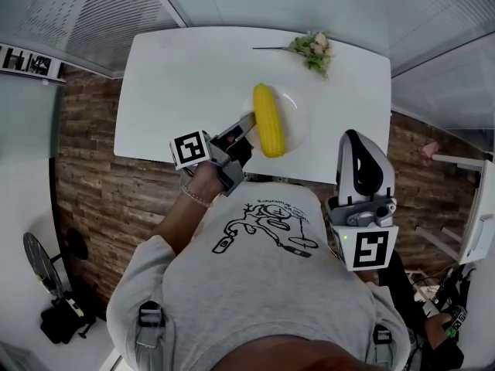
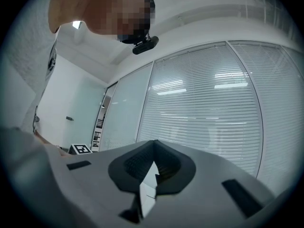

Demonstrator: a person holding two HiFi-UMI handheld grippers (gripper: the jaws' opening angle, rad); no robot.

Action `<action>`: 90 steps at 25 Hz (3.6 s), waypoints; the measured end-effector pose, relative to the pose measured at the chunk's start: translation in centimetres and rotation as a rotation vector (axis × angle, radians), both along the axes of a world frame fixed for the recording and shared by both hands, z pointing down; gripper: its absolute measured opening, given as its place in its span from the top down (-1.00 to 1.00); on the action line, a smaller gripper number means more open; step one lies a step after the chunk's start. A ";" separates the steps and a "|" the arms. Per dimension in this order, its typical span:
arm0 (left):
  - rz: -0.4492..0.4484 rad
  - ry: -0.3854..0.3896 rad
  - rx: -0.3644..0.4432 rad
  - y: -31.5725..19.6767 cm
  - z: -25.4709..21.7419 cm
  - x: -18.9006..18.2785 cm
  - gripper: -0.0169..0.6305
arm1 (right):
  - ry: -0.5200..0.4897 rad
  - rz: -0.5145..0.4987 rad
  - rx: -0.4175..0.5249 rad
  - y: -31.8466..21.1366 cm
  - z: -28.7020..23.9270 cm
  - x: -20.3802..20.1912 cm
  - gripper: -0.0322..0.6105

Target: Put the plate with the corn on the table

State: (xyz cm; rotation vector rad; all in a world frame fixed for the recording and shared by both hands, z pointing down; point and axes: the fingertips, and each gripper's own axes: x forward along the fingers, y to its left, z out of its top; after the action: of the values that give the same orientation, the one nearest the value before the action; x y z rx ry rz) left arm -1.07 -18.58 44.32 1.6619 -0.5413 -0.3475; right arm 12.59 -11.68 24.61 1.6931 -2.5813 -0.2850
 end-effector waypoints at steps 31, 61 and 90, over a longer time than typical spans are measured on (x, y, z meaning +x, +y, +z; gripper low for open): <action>0.045 -0.079 0.025 -1.6 7.5 -0.6 0.85 | -0.006 0.005 0.004 -0.9 -0.2 -0.7 0.88; 0.065 -0.094 0.000 -2.4 16.1 -0.5 0.85 | 0.009 0.000 0.016 -0.6 -0.2 -1.0 0.88; 0.145 -0.151 -0.053 -2.5 23.6 1.2 0.85 | 0.010 0.004 -0.001 -0.5 0.0 -1.0 0.88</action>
State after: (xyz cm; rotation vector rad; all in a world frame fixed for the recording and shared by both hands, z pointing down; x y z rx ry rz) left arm 0.09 -21.10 67.96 1.6735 -0.5332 -0.1013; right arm 11.56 -12.14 24.65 1.6927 -2.5700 -0.2917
